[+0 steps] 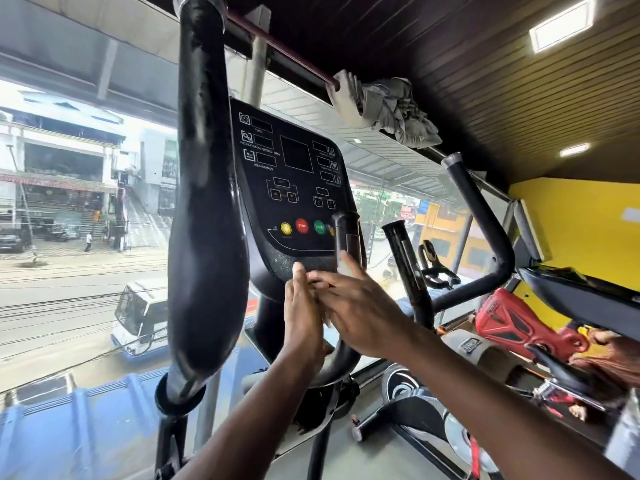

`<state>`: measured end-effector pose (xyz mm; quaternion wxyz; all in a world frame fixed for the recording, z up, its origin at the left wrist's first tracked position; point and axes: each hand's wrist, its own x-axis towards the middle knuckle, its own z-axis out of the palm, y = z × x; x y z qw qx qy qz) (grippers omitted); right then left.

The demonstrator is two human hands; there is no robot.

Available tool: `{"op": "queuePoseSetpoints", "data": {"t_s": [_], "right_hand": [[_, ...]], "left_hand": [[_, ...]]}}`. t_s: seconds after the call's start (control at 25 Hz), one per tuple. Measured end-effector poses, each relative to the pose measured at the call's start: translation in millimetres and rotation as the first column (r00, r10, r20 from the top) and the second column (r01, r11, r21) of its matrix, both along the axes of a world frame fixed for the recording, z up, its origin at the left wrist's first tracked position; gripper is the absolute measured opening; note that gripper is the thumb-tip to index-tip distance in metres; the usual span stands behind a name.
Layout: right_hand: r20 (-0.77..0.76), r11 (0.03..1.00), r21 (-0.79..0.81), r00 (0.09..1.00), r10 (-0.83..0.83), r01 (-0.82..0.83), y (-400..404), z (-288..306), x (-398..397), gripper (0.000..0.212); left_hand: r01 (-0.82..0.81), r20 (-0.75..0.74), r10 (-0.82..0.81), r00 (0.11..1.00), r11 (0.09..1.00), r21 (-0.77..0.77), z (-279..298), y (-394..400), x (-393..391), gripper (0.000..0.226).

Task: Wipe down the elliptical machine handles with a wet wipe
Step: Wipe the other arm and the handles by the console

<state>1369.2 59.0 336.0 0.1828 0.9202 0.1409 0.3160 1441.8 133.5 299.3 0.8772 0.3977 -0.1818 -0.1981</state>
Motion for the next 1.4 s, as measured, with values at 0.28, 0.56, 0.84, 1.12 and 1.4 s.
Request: {"op": "queuePoseSetpoints", "data": {"t_s": [0.28, 0.56, 0.84, 1.12, 1.4], "right_hand": [[0.153, 0.964, 0.25, 0.979, -0.133, 0.092, -1, 23, 21, 0.04], [0.181, 0.858, 0.511, 0.982, -0.053, -0.048, 10, -6, -8, 0.063], [0.341, 0.8, 0.564, 0.94, 0.0, -0.205, 30, -65, -24, 0.068], [0.25, -0.123, 0.962, 0.968, 0.034, -0.244, 2, -67, -27, 0.059], [0.317, -0.19, 0.935, 0.946, 0.072, -0.299, 8, -81, 2, 0.021]], "left_hand": [[-0.036, 0.106, 0.041, 0.994, 0.998, -0.049, 10, 10, -2, 0.043], [-0.035, 0.098, 0.039, 0.994, 0.998, -0.049, 7, 20, -4, 0.034], [-0.031, 0.468, -0.059, 0.882, 0.983, 0.182, -30, 12, -28, 0.062], [-0.216, 0.588, 0.055, 0.807, 0.954, 0.207, -65, 18, -22, 0.033], [-0.376, 0.686, 0.223, 0.692, 0.923, 0.078, -58, 1, -50, 0.053]]}}
